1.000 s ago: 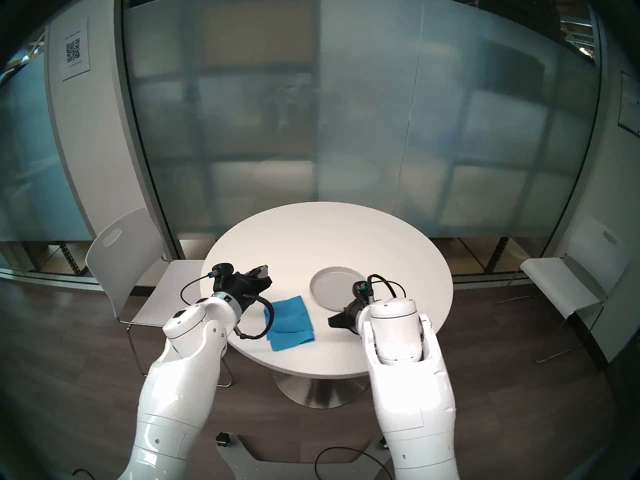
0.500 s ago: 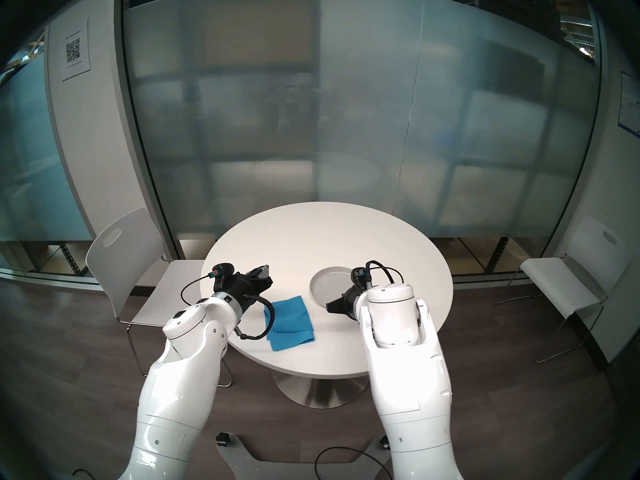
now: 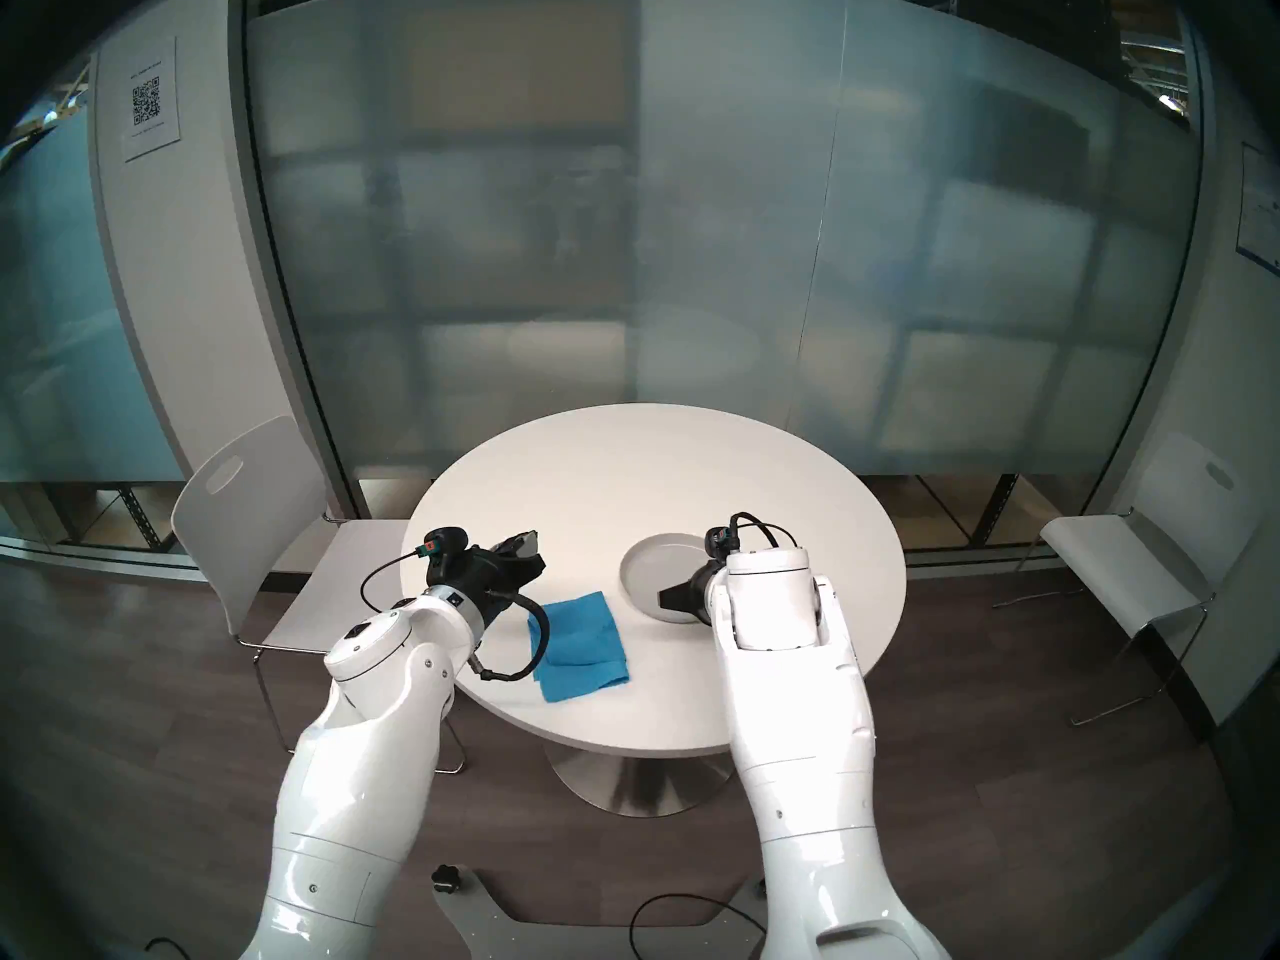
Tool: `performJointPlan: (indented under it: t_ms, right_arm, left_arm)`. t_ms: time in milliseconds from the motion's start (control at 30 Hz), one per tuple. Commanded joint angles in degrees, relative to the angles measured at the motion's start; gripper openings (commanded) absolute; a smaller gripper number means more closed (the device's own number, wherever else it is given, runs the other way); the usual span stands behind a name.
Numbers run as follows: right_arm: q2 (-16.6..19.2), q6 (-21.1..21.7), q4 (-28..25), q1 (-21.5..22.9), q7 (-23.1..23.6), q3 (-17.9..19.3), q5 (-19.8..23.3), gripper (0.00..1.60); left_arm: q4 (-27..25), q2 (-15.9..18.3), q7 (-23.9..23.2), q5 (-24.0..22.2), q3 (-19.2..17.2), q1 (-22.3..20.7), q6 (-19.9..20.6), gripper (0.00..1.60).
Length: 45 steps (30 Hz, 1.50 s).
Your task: Fold the napkin in half twice and place it beside the plate
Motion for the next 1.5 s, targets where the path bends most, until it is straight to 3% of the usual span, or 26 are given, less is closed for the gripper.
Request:
performJointPlan:
  t_ms: [0, 367, 1467]
  right_arm:
    - [-2.1, -0.2, 1.8, 3.9, -0.4, 1.0, -1.3, 0.21]
    - [-2.0, -0.2, 3.7, 3.0, 1.6, 2.3, -4.5, 0.20]
    - [3.3, -0.2, -10.0, -10.0, 14.2, -0.7, -10.2, 0.19]
  left_arm:
    - [-1.7, 0.1, 0.5, 0.2, -0.1, 0.0, -0.2, 0.82]
    - [-1.3, 0.1, 1.3, 0.1, 0.4, -0.5, -0.2, 0.83]
    - [3.2, 0.1, 1.0, -0.2, 0.5, -4.5, -0.2, 0.83]
